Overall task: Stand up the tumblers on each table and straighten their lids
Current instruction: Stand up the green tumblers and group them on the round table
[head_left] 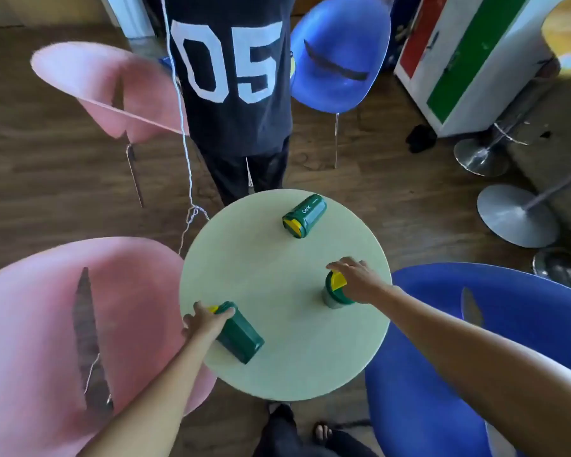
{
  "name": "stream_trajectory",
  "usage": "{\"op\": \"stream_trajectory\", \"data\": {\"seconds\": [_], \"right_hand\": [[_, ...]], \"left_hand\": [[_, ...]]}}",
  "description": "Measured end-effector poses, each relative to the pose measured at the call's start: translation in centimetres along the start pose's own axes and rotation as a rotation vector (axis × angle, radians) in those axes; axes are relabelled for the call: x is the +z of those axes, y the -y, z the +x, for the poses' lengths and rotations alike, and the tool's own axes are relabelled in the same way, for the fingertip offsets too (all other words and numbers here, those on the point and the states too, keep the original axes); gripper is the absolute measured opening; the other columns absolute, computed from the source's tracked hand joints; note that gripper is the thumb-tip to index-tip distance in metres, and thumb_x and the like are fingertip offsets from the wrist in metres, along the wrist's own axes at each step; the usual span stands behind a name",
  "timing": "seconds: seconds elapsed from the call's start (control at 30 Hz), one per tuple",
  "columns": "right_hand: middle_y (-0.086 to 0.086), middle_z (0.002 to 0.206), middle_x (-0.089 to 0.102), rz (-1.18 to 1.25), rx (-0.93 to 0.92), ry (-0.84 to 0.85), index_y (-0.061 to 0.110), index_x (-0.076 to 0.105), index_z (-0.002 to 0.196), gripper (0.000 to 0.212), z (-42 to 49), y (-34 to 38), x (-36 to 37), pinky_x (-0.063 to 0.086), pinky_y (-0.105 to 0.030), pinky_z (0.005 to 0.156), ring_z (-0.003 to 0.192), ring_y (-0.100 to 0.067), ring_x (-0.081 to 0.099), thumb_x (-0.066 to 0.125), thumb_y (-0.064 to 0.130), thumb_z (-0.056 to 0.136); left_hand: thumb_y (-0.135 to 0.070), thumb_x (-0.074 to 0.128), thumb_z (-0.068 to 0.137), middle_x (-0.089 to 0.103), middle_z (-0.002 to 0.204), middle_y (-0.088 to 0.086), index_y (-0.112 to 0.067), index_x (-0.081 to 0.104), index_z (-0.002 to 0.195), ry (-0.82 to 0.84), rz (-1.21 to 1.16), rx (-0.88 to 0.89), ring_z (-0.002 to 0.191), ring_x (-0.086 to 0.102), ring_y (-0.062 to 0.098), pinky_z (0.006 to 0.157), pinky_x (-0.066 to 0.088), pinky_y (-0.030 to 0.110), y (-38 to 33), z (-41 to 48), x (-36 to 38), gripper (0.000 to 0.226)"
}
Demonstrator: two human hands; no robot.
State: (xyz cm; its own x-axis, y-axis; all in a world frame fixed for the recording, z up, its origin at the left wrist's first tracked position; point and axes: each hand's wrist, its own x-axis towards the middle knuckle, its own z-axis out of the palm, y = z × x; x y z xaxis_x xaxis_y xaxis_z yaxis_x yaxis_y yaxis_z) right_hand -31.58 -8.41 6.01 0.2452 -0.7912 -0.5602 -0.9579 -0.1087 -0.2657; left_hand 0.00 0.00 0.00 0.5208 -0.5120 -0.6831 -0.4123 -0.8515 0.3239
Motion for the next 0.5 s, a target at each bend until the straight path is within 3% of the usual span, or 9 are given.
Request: {"op": "stream_trajectory", "data": {"seconds": [0.2, 0.33, 0.43, 0.5], "right_hand": [[-0.001, 0.143, 0.041, -0.023, 0.063, 0.036, 0.036, 0.041, 0.14, 0.074, 1.1, 0.0, 0.3, 0.048, -0.047, 0.095, 0.121, -0.033, 0.043, 0.043, -0.005, 0.079], [-0.003, 0.138, 0.044, -0.022, 0.059, 0.073, 0.036, 0.046, 0.135, 0.067, 1.9, -0.3, -0.2, 0.051, -0.047, 0.09, 0.118, -0.035, 0.049, 0.045, -0.004, 0.081], [-0.005, 0.133, 0.047, -0.021, 0.047, 0.107, 0.035, 0.047, 0.132, 0.066, 2.2, -0.5, -0.4, 0.051, -0.048, 0.089, 0.114, -0.035, 0.053, 0.045, -0.003, 0.078], [-0.005, 0.132, 0.048, -0.018, 0.042, 0.122, 0.034, 0.048, 0.131, 0.065, 2.5, -0.7, -0.5, 0.051, -0.048, 0.089, 0.114, -0.035, 0.053, 0.046, -0.003, 0.078]], "left_hand": [[-0.05, 0.082, 0.067, 0.053, 0.12, 0.011, -0.012, 0.05, 0.121, 0.233, -0.098, -0.01, 0.103, 0.051, 0.03, 0.083, 0.047, 0.041, 0.5, 2.3, 0.5, 0.073], [-0.042, 0.082, 0.073, 0.063, 0.109, 0.013, -0.011, 0.059, 0.105, 0.245, -0.125, -0.009, 0.1, 0.055, 0.032, 0.086, 0.051, 0.044, 0.9, 3.4, 0.6, 0.05], [-0.037, 0.088, 0.054, 0.067, 0.102, 0.017, -0.007, 0.065, 0.101, 0.281, -0.243, -0.098, 0.1, 0.061, 0.037, 0.084, 0.058, 0.052, 1.1, 4.0, 0.5, 0.06], [-0.035, 0.087, 0.049, 0.069, 0.095, 0.019, -0.005, 0.066, 0.099, 0.239, -0.239, -0.072, 0.092, 0.065, 0.036, 0.076, 0.061, 0.049, 0.9, 3.9, 0.5, 0.062]]}}
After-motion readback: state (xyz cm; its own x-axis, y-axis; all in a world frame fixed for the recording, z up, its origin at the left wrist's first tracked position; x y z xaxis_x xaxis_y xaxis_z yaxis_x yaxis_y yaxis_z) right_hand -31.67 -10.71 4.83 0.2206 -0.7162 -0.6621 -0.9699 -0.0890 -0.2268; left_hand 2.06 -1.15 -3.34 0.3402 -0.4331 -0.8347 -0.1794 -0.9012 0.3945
